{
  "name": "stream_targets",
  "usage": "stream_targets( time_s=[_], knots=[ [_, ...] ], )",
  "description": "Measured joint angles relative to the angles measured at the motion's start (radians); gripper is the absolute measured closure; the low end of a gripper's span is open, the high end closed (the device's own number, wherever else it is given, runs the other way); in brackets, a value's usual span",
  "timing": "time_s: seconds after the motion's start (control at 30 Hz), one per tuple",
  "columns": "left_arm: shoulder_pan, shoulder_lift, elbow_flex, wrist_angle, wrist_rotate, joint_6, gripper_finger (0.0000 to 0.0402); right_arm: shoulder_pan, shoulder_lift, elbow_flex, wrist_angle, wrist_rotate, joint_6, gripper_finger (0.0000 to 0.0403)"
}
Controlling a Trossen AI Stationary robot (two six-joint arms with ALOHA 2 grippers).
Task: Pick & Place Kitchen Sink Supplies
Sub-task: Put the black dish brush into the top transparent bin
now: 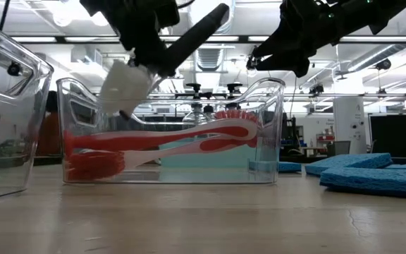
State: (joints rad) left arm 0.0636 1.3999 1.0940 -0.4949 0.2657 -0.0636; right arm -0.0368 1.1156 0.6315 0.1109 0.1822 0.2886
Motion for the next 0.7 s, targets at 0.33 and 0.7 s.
stream_targets(
  time_s=[0.33,0.7],
  knots=[
    [-0.082,0.135,0.071,-0.092,-0.083,0.189,0.0283,0.000,0.000,0.000,-0.001,0.001,-0.003,0.0179],
    [-0.128,0.265,0.114,-0.212,-0.228,0.272,0.0282,0.000,0.000,0.000,-0.001,0.001,-0.003,0.0179]
  ],
)
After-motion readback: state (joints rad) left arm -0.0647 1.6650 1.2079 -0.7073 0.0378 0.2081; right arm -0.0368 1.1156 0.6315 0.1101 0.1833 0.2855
